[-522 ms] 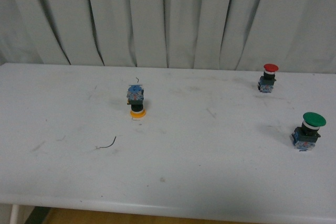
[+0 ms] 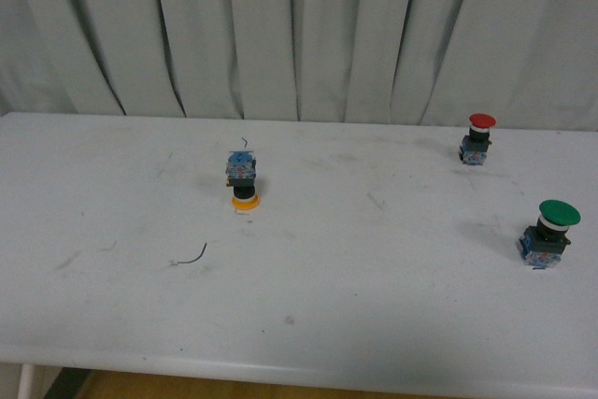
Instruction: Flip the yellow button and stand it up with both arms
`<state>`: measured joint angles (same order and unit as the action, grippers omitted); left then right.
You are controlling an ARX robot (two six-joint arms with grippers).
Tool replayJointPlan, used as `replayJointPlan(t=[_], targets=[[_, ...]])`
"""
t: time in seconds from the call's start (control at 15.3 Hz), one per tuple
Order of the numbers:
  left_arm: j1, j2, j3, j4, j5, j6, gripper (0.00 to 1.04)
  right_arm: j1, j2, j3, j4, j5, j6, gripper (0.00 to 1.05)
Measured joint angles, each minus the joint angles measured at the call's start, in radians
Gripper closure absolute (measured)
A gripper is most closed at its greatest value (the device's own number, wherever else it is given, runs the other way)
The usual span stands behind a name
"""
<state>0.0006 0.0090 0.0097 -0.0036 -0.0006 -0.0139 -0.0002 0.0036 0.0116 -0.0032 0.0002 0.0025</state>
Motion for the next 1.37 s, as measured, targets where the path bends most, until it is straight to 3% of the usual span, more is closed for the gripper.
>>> replayJointPlan(t=[0.72,0.78,0.85,0.98,1.17,1.24,1.37], targets=[[0.0,0.0,0.0,0.0,0.0,0.0,0.07,0.0,0.0,0.0,0.0,0.0,0.0,0.06],[0.021,0.041,0.041,-0.129,0.064,-0.048,0.07,0.0,0.0,0.0,0.0,0.0,0.0,0.06],[0.03,0.156,0.079,-0.143,0.106,-0.112,0.07,0.0,0.0,0.0,0.0,0.0,0.0,0.06],[0.006,0.34,0.108,0.046,0.106,-0.199,0.07,0.0,0.0,0.0,0.0,0.0,0.0,0.06],[-0.061,0.85,0.254,0.483,0.041,-0.203,0.07,0.0,0.0,0.0,0.0,0.0,0.0,0.06],[-0.087,1.023,0.341,0.565,0.038,-0.183,0.07,0.0,0.0,0.0,0.0,0.0,0.0,0.06],[-0.126,1.322,0.546,0.545,0.043,-0.15,0.07,0.0,0.0,0.0,0.0,0.0,0.0,0.06]])
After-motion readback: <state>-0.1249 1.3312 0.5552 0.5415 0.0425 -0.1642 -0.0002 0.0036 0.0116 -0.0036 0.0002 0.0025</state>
